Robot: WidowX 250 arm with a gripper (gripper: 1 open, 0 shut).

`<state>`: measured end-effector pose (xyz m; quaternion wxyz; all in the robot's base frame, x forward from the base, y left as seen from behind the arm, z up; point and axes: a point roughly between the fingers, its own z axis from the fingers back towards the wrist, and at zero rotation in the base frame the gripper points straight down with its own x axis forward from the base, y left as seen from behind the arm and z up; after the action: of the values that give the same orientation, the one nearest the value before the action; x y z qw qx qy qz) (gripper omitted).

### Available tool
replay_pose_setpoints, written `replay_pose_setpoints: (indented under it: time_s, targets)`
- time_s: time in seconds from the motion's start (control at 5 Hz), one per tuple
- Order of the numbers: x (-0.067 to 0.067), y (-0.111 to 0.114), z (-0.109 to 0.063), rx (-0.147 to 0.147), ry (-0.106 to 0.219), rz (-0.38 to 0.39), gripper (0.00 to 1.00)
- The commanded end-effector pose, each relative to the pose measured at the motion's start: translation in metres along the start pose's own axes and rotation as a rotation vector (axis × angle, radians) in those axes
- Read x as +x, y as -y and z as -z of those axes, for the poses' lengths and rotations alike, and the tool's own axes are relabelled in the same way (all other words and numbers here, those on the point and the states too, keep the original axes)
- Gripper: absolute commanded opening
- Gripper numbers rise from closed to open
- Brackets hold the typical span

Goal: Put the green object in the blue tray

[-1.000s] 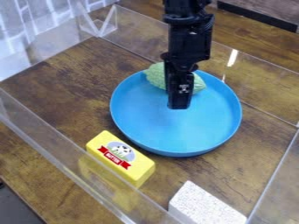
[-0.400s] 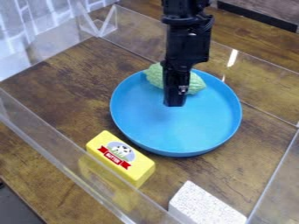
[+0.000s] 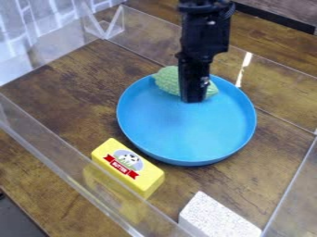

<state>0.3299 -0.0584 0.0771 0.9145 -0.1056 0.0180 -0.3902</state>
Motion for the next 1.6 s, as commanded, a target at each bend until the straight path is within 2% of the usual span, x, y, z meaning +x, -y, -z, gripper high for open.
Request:
replay_pose_setpoints:
  time_s: [0.0, 0.2, 0.6, 0.8, 1.2, 1.4]
  targets:
    - [0.009, -0.002, -0.018, 0.039, 0.066, -0.005, 1.00]
    - [0.009, -0.006, -0.013, 0.034, 0.068, -0.005, 1.00]
    - [0.001, -0.017, 0.003, 0.027, 0.055, 0.058, 1.00]
    - [-0.007, -0.011, 0.005, 0.020, 0.048, 0.058, 1.00]
    - [0.004, -0.018, 0.036, 0.009, 0.049, 0.053, 1.00]
    - [0.011, -0.014, 0.048, -0.002, 0.031, 0.093, 1.00]
